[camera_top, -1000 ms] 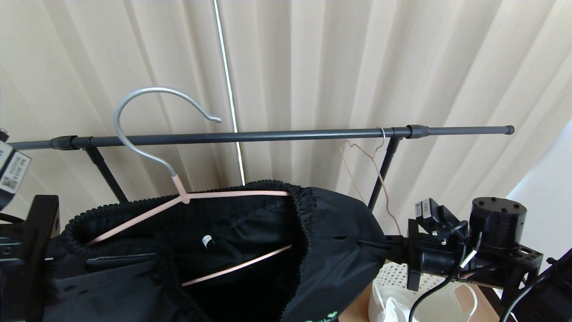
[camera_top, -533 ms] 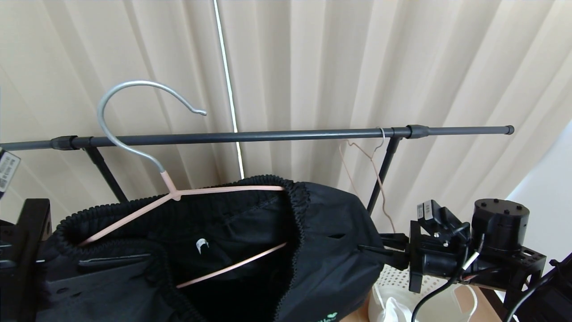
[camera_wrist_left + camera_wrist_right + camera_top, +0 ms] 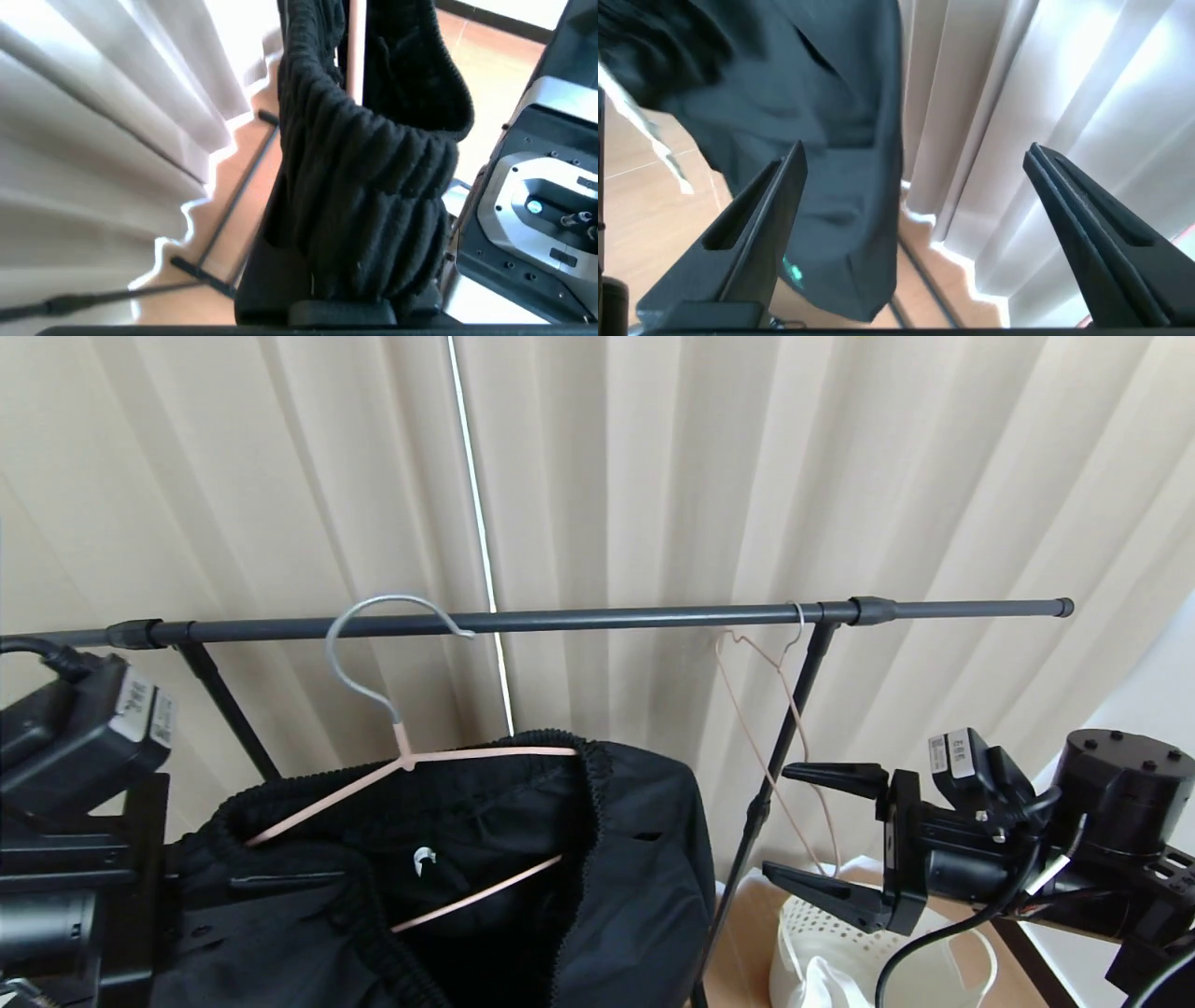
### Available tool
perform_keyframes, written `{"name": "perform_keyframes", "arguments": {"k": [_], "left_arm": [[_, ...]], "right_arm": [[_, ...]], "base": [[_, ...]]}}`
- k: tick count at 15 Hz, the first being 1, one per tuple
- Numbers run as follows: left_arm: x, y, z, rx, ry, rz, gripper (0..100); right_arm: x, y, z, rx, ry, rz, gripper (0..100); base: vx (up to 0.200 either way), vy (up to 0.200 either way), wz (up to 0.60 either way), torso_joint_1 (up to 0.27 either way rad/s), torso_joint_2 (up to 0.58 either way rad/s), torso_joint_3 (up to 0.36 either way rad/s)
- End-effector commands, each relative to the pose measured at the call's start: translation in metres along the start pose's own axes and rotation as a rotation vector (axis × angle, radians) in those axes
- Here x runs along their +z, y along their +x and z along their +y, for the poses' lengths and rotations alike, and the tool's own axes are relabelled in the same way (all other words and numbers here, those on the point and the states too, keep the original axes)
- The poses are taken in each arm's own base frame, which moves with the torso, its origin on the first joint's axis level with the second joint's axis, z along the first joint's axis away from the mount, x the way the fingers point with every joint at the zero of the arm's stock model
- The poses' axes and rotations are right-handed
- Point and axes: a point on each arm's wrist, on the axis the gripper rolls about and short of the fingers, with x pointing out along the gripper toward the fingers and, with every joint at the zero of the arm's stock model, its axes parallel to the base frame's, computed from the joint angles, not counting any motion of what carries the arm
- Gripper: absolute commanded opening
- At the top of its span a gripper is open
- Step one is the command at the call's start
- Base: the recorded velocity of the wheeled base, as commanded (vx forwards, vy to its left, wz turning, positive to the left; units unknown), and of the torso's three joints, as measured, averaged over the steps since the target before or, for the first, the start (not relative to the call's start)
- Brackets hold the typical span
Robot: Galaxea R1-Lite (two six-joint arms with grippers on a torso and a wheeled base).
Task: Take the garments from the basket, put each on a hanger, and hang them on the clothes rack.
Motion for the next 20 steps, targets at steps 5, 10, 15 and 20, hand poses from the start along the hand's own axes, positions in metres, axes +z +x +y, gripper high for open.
{"name": "perform_keyframes", "arguments": {"k": [5, 10, 15, 20], "left_arm": [[-0.007, 0.058, 0.039, 0.082, -0.172, 0.087, 0], [-0.017, 0.084, 0.06, 0.196, -0.326, 0.137, 0], [-0.019, 0.098, 0.076, 0.237, -0.382, 0.082, 0], [-0.021, 0.119, 0.095, 0.28, -0.467, 0.001, 0]], "right_arm": [[0.007, -0.004, 0.002, -0.005, -0.023, -0.022, 100], [0.006, -0.003, 0.002, -0.004, -0.022, -0.02, 100], [0.006, -0.003, 0.003, -0.002, -0.019, -0.017, 100], [0.004, -0.002, 0.002, -0.001, -0.015, -0.013, 100]], "base": [[0.0, 0.0, 0.0, 0.0, 0.0, 0.0], [0.0, 0.0, 0.0, 0.0, 0.0, 0.0], [0.0, 0.0, 0.0, 0.0, 0.0, 0.0], [0.0, 0.0, 0.0, 0.0, 0.0, 0.0]]}}
